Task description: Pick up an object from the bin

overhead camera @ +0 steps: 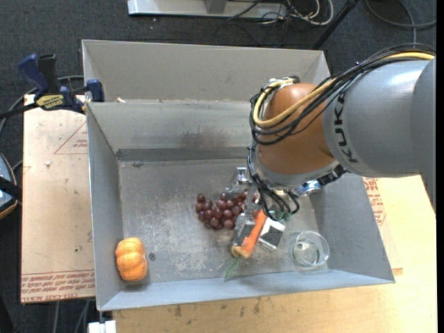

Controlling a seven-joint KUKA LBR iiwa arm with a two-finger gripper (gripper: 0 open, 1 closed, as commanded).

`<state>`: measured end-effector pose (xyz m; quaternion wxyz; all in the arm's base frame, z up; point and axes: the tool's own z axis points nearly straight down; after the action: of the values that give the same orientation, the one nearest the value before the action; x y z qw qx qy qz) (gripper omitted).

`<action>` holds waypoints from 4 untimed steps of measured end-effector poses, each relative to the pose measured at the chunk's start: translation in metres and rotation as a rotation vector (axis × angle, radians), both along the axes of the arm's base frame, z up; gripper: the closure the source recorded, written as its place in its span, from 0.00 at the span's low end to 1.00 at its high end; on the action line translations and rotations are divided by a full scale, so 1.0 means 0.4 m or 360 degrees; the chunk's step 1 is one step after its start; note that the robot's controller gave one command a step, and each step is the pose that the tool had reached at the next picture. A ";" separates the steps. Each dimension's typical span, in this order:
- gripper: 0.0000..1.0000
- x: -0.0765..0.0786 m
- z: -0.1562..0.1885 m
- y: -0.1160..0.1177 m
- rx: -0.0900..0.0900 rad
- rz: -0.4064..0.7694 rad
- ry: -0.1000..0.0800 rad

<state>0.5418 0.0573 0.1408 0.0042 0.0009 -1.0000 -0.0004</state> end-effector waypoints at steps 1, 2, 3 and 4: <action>0.00 0.005 0.011 -0.001 0.0001 -0.0003 -0.0013; 0.00 0.115 -0.097 -0.026 0.0001 0.0139 -0.0028; 0.00 0.151 -0.163 -0.049 0.0008 0.0090 -0.0019; 0.00 0.158 -0.170 -0.048 0.0007 0.0095 -0.0017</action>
Offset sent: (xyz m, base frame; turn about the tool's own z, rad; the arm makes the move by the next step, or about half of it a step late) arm 0.0692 -0.0180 -0.0708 -0.1409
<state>0.6050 0.0383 0.0730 -0.0010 0.0307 -0.9995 -0.0025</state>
